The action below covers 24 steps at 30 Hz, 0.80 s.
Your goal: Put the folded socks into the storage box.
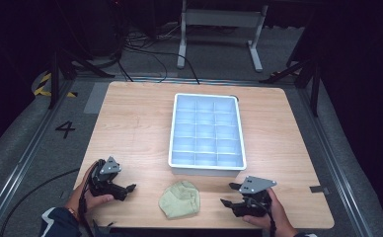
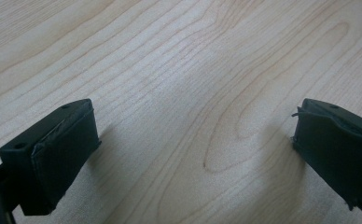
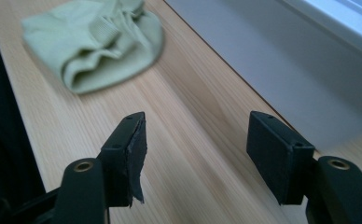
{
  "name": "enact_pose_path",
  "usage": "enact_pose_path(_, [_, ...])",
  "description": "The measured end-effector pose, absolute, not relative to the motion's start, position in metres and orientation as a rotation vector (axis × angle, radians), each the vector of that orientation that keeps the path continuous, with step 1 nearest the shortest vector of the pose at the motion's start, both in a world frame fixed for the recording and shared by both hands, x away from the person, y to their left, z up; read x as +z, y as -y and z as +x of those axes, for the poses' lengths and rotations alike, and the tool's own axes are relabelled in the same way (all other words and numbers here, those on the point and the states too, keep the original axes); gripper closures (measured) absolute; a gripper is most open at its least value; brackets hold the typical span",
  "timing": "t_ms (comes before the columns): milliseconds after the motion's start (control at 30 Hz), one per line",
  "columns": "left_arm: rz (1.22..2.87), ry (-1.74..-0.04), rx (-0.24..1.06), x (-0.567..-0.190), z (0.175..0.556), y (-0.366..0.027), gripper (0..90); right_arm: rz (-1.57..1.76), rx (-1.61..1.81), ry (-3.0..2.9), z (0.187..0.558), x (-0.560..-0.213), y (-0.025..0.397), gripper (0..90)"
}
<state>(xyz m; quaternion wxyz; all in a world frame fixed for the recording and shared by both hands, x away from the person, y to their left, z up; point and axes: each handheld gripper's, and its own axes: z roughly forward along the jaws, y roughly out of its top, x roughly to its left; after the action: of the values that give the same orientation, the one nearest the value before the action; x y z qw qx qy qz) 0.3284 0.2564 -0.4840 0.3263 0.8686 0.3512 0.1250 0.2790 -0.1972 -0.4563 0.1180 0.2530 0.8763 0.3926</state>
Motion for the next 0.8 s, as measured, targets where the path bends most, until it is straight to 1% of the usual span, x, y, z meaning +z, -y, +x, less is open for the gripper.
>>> enact_pose_path(300, [2.274, -0.923, 0.326, -0.484, 0.328, -0.256, 0.2, 0.608, 1.173, -2.637, 0.283, -0.457, 0.143, 36.9])
enact_pose_path(800, [2.274, -0.923, 0.326, -0.484, 0.328, -0.256, 0.3, 0.573, 1.183, -2.673, 0.295, -0.465, 0.105, 31.5])
